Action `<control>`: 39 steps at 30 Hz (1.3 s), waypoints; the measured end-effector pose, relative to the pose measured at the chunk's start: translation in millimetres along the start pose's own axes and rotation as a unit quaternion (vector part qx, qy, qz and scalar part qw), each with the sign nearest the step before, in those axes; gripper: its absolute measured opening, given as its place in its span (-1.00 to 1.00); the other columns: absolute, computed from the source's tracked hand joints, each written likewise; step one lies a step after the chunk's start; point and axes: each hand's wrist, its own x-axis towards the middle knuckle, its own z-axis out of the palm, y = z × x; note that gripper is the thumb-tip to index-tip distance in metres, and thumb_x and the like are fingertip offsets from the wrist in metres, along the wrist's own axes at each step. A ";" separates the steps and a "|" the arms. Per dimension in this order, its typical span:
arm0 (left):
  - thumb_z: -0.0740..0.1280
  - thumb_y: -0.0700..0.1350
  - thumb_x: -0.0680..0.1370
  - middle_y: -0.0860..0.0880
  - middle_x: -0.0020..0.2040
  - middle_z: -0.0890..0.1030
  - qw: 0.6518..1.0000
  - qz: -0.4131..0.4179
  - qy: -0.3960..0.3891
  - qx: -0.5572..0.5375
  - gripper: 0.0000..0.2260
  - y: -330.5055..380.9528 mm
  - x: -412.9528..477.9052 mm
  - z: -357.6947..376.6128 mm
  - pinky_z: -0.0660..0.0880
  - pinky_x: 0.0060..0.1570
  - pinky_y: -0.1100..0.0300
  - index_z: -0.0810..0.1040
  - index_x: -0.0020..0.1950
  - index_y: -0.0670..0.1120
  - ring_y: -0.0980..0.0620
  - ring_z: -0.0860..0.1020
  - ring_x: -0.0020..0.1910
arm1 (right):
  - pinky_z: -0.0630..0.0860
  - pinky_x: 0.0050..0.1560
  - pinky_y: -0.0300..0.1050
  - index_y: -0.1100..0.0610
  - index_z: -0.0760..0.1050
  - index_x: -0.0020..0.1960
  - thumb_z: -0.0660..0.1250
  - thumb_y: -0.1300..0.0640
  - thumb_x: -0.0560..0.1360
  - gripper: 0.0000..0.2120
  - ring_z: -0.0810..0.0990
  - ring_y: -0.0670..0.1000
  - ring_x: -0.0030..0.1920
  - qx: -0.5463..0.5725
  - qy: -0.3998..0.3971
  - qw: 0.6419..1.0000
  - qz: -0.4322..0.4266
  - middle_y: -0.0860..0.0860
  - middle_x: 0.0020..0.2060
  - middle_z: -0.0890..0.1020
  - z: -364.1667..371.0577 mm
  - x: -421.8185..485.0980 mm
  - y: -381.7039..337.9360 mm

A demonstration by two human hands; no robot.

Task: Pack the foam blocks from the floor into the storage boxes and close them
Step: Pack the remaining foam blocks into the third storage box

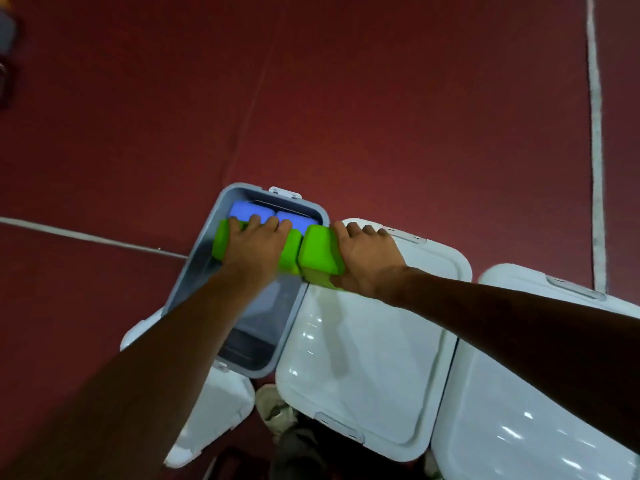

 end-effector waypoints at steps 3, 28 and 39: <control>0.35 -0.13 0.47 0.00 0.27 0.48 1.000 -0.003 -0.009 0.002 -0.43 -46.1 4.0 17.4 0.33 0.21 -0.13 0.27 0.46 0.03 -0.14 0.44 0.29 | 0.40 0.17 0.13 0.13 0.11 0.54 0.43 -0.26 0.39 -0.07 0.50 0.27 0.19 -0.015 0.021 1.000 -0.015 0.18 0.28 0.46 2.5 32.7 -39.6; 0.49 -0.13 0.37 0.02 0.29 0.47 0.991 0.102 -0.071 -0.042 -0.27 -191.7 88.8 236.9 0.36 0.24 -0.16 0.24 0.46 0.04 -0.11 0.43 0.28 | 0.38 0.17 0.14 0.08 0.08 0.57 0.40 -0.23 0.42 -0.11 0.46 0.24 0.19 -0.021 -0.078 0.995 0.055 0.16 0.27 0.45 164.3 194.4 -168.1; 0.51 -0.15 0.34 -0.02 0.24 0.48 0.986 0.150 -0.066 0.016 -0.30 -170.7 131.1 300.4 0.41 0.17 -0.19 0.26 0.40 0.00 -0.13 0.45 0.23 | 0.45 -0.01 0.11 0.18 0.31 0.44 0.36 -0.24 0.35 -0.20 0.45 0.26 0.13 -0.058 -0.022 0.997 0.035 0.22 0.28 0.43 230.2 218.3 -138.3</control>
